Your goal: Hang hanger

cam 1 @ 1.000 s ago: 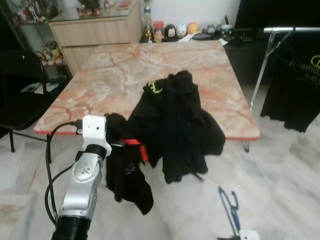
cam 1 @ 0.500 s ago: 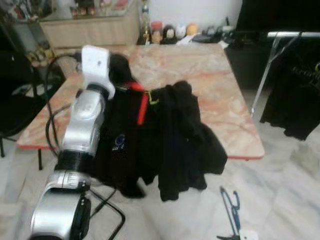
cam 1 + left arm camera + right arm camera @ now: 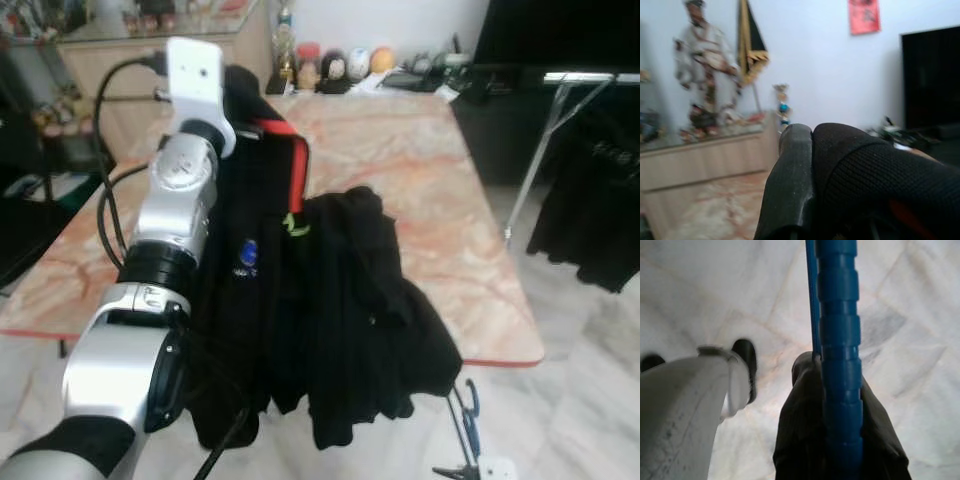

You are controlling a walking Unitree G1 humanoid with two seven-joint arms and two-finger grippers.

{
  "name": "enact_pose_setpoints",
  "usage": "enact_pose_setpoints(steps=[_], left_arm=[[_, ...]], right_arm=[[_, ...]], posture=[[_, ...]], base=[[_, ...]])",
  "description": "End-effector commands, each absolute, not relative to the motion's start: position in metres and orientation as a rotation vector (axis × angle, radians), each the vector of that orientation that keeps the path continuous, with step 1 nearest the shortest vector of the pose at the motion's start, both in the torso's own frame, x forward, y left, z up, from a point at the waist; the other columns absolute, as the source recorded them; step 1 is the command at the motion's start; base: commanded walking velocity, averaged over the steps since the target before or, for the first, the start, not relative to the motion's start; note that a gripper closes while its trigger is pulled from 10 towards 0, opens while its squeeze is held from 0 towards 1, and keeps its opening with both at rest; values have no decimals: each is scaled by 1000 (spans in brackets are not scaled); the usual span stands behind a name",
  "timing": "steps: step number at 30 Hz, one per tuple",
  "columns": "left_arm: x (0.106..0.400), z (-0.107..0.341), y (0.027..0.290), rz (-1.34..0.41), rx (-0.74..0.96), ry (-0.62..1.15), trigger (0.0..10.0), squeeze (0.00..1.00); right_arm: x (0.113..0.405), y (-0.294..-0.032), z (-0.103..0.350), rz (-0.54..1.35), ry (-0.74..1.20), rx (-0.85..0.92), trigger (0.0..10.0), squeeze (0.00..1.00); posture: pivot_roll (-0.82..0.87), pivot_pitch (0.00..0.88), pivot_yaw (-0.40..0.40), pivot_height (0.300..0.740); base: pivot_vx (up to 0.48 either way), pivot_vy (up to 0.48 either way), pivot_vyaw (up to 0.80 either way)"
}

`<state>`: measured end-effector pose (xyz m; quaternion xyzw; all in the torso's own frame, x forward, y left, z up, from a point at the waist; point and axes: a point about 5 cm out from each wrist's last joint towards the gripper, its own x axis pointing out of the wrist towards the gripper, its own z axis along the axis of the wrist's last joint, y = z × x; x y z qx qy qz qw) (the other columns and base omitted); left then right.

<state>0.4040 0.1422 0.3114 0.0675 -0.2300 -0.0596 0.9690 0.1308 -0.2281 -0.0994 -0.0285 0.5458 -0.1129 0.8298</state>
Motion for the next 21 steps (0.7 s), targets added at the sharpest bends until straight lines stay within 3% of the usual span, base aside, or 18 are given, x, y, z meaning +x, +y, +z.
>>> enact_pose_setpoints(steps=[1,8,12,17,21], left_arm=[[403,316,155,-86,140,-487,10000,0],[402,293,147,-127,143,-432,10000,0],[396,259,135,-212,169,-334,10000,0],[373,196,126,-301,173,-145,10000,0],[358,174,122,-329,153,-73,10000,0]], right_arm=[[132,-218,-101,-220,1161,-37,10000,0],[131,-219,-102,-220,1165,-39,10000,0],[130,-218,-102,-222,1164,-34,10000,0],[128,-219,-102,-216,1168,-37,10000,0],[128,-220,-102,-216,1169,-39,10000,0]], posture=[[-22,0,16,740],[-20,0,20,740],[-24,0,26,740],[-18,0,25,740],[-17,0,24,740]], base=[[300,0,0],[273,0,0],[0,0,0],[0,0,0],[0,0,0]])
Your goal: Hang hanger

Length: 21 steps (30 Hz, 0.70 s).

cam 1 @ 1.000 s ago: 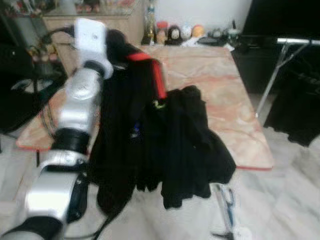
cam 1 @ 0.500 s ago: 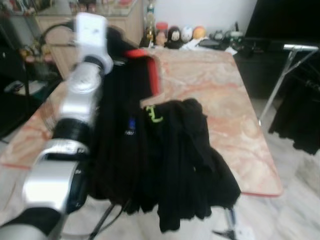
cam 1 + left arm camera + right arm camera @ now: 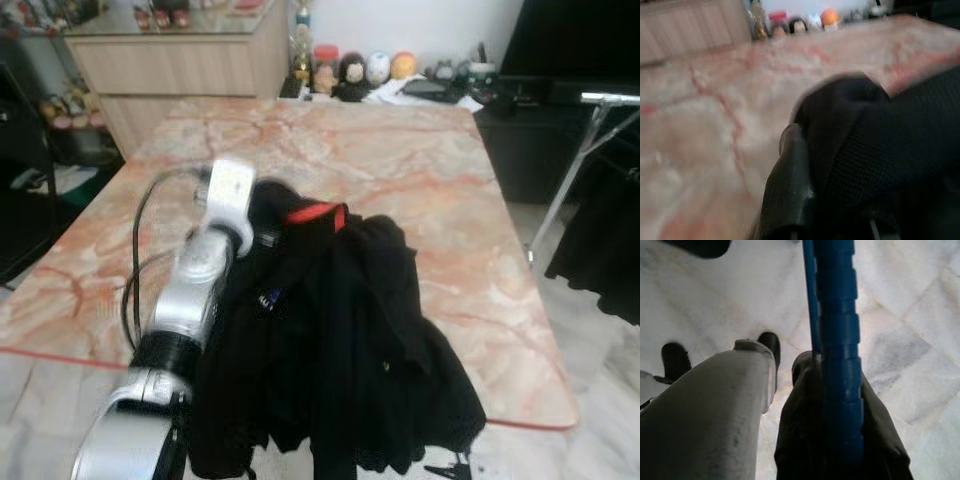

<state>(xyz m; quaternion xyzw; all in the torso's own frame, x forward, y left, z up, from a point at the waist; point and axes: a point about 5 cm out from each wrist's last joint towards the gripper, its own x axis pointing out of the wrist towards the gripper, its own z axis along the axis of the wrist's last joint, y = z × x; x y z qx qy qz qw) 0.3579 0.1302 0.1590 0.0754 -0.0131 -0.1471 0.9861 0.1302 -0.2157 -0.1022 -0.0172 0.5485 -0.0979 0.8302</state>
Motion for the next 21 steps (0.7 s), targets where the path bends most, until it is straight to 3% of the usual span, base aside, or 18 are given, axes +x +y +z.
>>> enact_pose_setpoints(steps=[1,5,13,14,15,16,21], left_arm=[[346,157,116,-369,159,-14,10000,0],[327,136,107,-429,169,66,10000,0],[311,135,104,-410,124,87,10000,0],[311,137,104,-406,118,82,10000,239],[311,137,104,-406,118,82,10000,239],[311,140,104,-399,99,67,10000,1000],[309,146,106,-387,92,41,10000,1000]], right_arm=[[128,-220,-102,-212,1171,-44,10000,0],[127,-221,-102,-207,1173,-49,10000,0],[126,-221,-102,-202,1175,-53,10000,0],[126,-221,-102,-203,1174,-51,10000,0],[126,-221,-102,-203,1174,-51,10000,0],[126,-221,-103,-205,1173,-50,10000,0],[125,-221,-103,-207,1172,-50,10000,0]], posture=[[-18,0,24,740],[-23,0,26,740],[-22,0,26,740],[-23,0,26,740],[-23,0,26,740],[-26,0,26,740],[-29,0,27,740]], base=[[0,0,0],[0,0,0],[0,0,0],[0,0,0],[0,0,0],[0,0,0],[0,0,0]])
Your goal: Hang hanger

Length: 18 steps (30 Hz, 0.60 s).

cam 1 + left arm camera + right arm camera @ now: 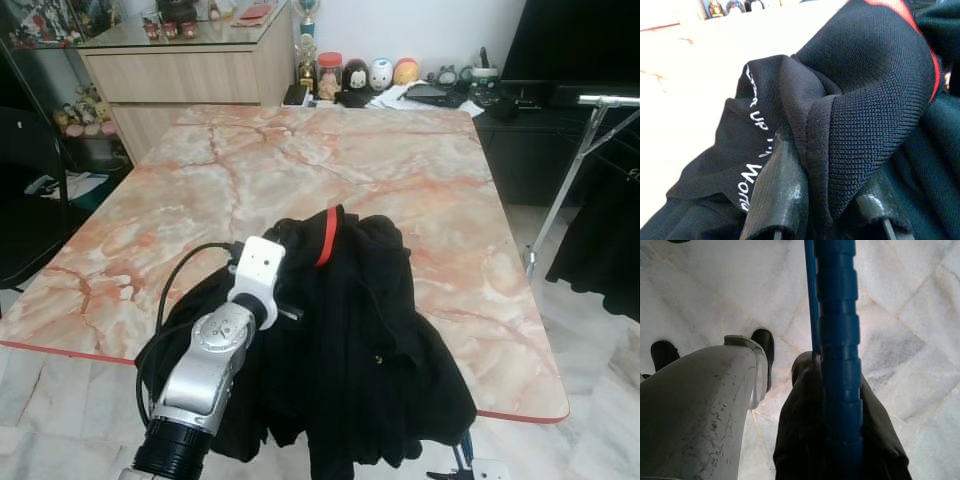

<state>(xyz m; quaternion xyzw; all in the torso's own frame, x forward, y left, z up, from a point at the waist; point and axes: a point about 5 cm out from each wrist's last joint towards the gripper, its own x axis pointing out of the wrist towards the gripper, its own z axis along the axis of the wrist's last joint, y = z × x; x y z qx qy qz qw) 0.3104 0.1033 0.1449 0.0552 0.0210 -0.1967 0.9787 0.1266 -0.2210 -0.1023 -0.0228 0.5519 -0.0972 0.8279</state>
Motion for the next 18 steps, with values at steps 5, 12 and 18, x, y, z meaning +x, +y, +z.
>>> enact_pose_setpoints(steps=[5,12,18], left_arm=[[303,147,115,-371,90,40,10000,1000],[286,143,117,-439,75,54,10000,1000],[263,142,124,-475,46,39,10000,1000]], right_arm=[[125,-222,-102,-203,1166,-61,10000,0],[125,-223,-102,-204,1166,-65,10000,0],[125,-225,-102,-205,1161,-69,10000,0]], posture=[[-29,0,23,740],[-28,0,14,740],[-18,0,2,740]], base=[[0,0,0],[0,0,0],[0,0,0]])
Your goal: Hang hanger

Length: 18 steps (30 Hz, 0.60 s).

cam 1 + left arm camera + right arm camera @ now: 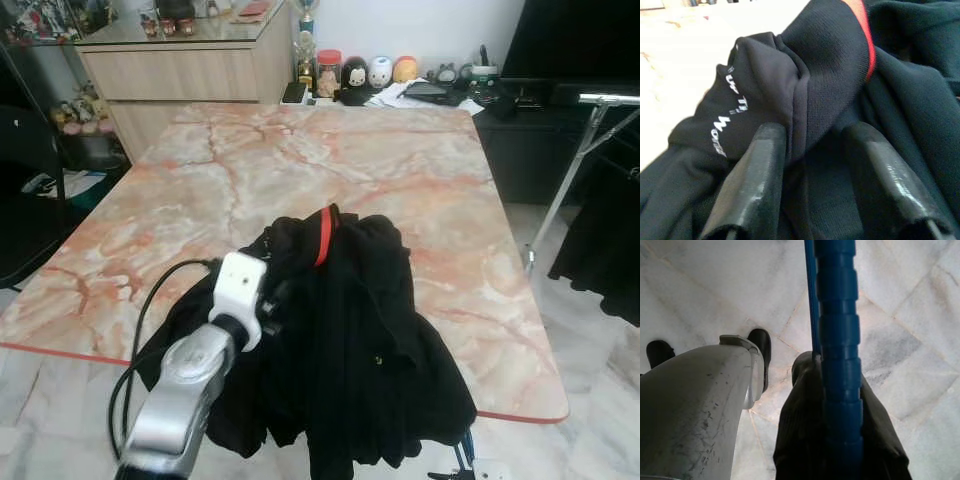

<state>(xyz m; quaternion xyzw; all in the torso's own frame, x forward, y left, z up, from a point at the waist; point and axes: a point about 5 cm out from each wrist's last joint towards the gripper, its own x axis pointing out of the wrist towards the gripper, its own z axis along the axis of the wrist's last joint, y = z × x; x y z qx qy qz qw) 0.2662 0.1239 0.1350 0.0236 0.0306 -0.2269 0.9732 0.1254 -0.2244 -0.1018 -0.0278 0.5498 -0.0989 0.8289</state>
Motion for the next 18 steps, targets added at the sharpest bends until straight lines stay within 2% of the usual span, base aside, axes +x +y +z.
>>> enact_pose_setpoints(steps=[1,6,7,12,14,15,18], left_arm=[[261,145,127,-465,32,20,10000,1000],[261,152,137,-394,6,-37,10000,1000],[261,151,141,-364,-5,-48,10000,0],[253,147,157,-230,-2,-81,10000,0],[252,136,176,-102,69,-80,10000,0],[252,136,176,-102,69,-80,10000,0],[250,123,198,1,111,-39,10000,0]], right_arm=[[125,-226,-102,-204,1161,-72,10000,0],[126,-226,-101,-202,1159,-77,10000,0],[126,-227,-101,-200,1157,-83,10000,0],[127,-227,-101,-208,1146,-81,10000,0],[127,-228,-100,-205,1147,-83,10000,0],[127,-228,-100,-205,1147,-83,10000,0],[127,-228,-100,-208,1140,-74,10000,0]], posture=[[-18,0,1,740],[-18,0,-2,740],[-18,0,-3,740],[-23,0,-6,740],[-10,0,-21,740],[-10,0,-21,740],[-25,0,-24,740]], base=[[0,0,0],[0,0,0],[0,0,0],[0,0,0],[0,0,0],[0,0,0],[0,0,0]])
